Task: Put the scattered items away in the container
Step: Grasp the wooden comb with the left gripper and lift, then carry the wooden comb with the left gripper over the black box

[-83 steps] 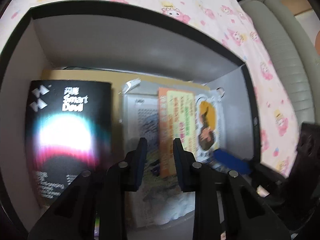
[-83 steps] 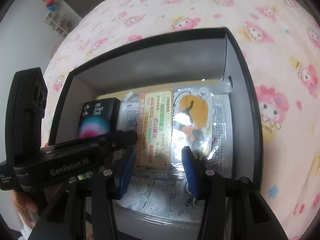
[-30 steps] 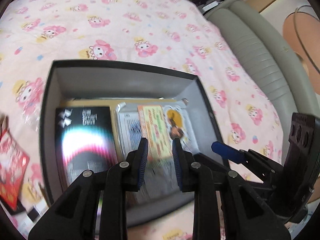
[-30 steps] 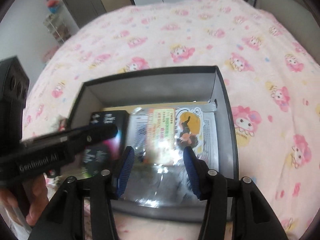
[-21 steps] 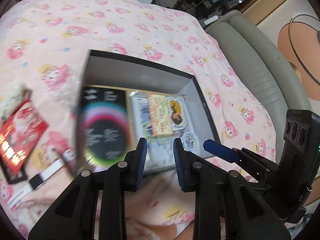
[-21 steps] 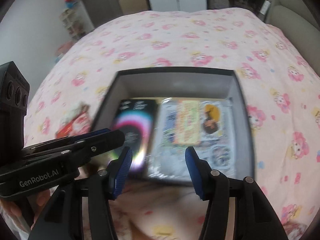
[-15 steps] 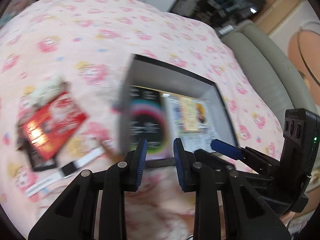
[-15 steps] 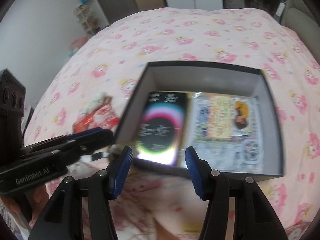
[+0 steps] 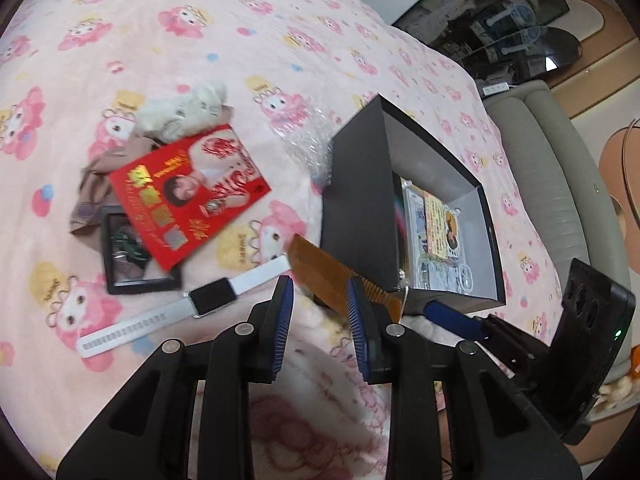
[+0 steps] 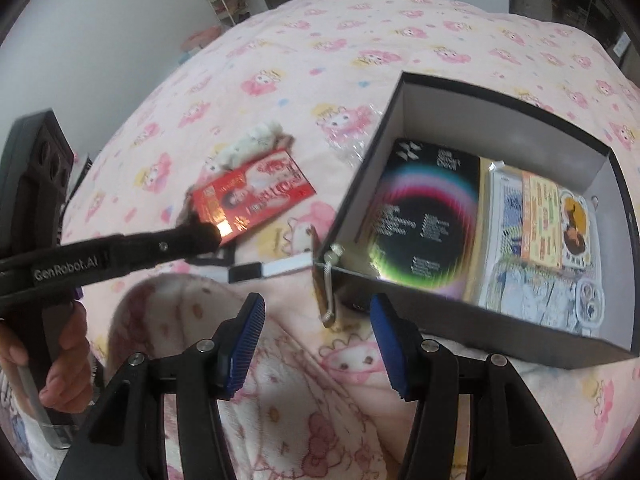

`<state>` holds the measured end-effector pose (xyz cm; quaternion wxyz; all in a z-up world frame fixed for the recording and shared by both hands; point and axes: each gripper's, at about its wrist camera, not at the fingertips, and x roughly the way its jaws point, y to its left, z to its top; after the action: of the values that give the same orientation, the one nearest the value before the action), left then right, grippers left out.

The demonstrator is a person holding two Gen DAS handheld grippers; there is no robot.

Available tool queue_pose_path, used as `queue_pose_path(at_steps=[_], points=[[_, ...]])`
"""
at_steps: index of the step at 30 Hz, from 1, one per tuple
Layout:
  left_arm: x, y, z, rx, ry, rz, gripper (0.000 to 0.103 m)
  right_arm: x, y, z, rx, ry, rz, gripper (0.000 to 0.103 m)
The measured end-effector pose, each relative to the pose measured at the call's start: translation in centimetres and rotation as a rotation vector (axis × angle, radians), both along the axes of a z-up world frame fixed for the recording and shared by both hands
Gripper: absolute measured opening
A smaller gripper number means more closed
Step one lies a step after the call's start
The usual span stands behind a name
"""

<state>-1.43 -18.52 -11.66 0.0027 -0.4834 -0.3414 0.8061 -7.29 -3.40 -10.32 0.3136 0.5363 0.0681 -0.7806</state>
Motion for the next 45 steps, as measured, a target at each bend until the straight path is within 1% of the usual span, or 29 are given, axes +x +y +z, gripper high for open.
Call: queue_pose_path(at_steps=[2,3,7,9,10,11,12,14,16,18,20,22,25,28,30,31,33,35,37,39,41,42,43,44,45], points=[[-0.5,0.5,-0.3,0.007,-0.004,-0.010,0.026,-0.4,0.0,-0.9,0.016,-0.019,-0.003,0.051],[-0.8,0.8,-0.5,0.011,-0.008,-0.015,0.026,-0.7,0.0,-1.2,0.009,-0.025,-0.001,0.051],[-1.5,1.7,-1.3,0.004,-0.033,-0.022,0.026,-1.5,-0.7,-2.5,-0.066,-0.083,0.031,0.050],[-1.6,1.7,-1.5,-0.002,-0.042,-0.016,0.026,-1.7,-1.2,-3.1,-0.101,-0.108,0.047,0.035],[-1.6,1.7,-1.6,0.000,-0.043,-0.014,0.026,-1.7,-1.4,-3.4,-0.104,-0.108,0.045,0.020],[-1.5,1.6,-1.5,0.002,-0.041,-0.012,0.026,-1.7,-1.5,-3.5,-0.104,-0.103,0.038,0.011],[-1.4,1.6,-1.5,-0.001,-0.040,-0.009,0.026,-1.7,-1.3,-3.5,-0.117,-0.100,0.027,0.010],[-1.2,1.7,-1.3,-0.011,-0.037,-0.009,0.026,-1.6,-0.6,-3.0,-0.163,-0.096,0.011,0.006],[-1.2,1.9,-1.0,-0.015,-0.028,-0.009,0.026,-1.6,1.0,-1.9,-0.238,-0.107,-0.011,0.005],[-1.2,2.4,-0.6,0.003,-0.007,-0.017,0.026,-1.3,2.6,-0.6,-0.281,-0.097,-0.032,0.005],[-1.4,3.4,-0.2,0.018,0.015,-0.049,0.026,-0.8,4.8,0.5,-0.327,-0.097,-0.050,0.005],[-1.7,4.8,0.1,0.022,0.026,-0.091,0.026,-0.2,7.4,1.4,-0.352,-0.091,-0.081,0.005],[-2.4,7.6,0.1,0.033,0.030,-0.169,0.026,0.7,11.4,1.8,-0.356,-0.082,-0.141,0.005],[-3.3,10.6,-0.5,0.051,0.008,-0.240,0.029,1.3,15.1,0.8,-0.333,-0.098,-0.218,0.005],[-4.0,12.7,-1.3,0.058,-0.021,-0.288,0.030,1.3,17.3,-0.7,-0.315,-0.137,-0.284,0.005],[-4.3,13.8,-1.8,0.067,-0.037,-0.310,0.030,1.3,18.4,-1.9,-0.301,-0.171,-0.323,0.005],[-4.8,15.4,-2.8,0.081,-0.063,-0.343,0.030,1.2,20.4,-4.1,-0.313,-0.249,-0.383,0.008],[-5.3,17.0,-4.0,0.074,-0.102,-0.367,0.030,1.1,21.4,-5.4,-0.294,-0.287,-0.417,0.014],[-5.8,18.3,-5.2,0.050,-0.147,-0.380,0.030,1.2,22.0,-6.2,-0.221,-0.281,-0.453,0.018],[-6.1,19.2,-6.2,0.000,-0.176,-0.378,0.032,1.2,22.2,-6.0,-0.196,-0.258,-0.466,0.018],[-6.2,19.6,-6.3,-0.044,-0.179,-0.367,0.033,1.3,22.3,-5.4,-0.178,-0.216,-0.476,0.019],[-6.2,19.6,-6.3,-0.044,-0.173,-0.367,0.037,1.4,22.3,-5.1,-0.158,-0.185,-0.488,0.019],[-6.3,19.6,-6.3,-0.034,-0.171,-0.367,0.039,1.5,22.2,-4.8,-0.138,-0.157,-0.497,0.019],[-6.3,19.6,-6.4,-0.029,-0.174,-0.367,0.039,1.5,22.1,-4.7,-0.121,-0.138,-0.497,0.020],[-6.3,19.6,-6.5,-0.025,-0.180,-0.373,0.039,1.4,21.9,-5.0,-0.118,-0.147,-0.488,0.021]])
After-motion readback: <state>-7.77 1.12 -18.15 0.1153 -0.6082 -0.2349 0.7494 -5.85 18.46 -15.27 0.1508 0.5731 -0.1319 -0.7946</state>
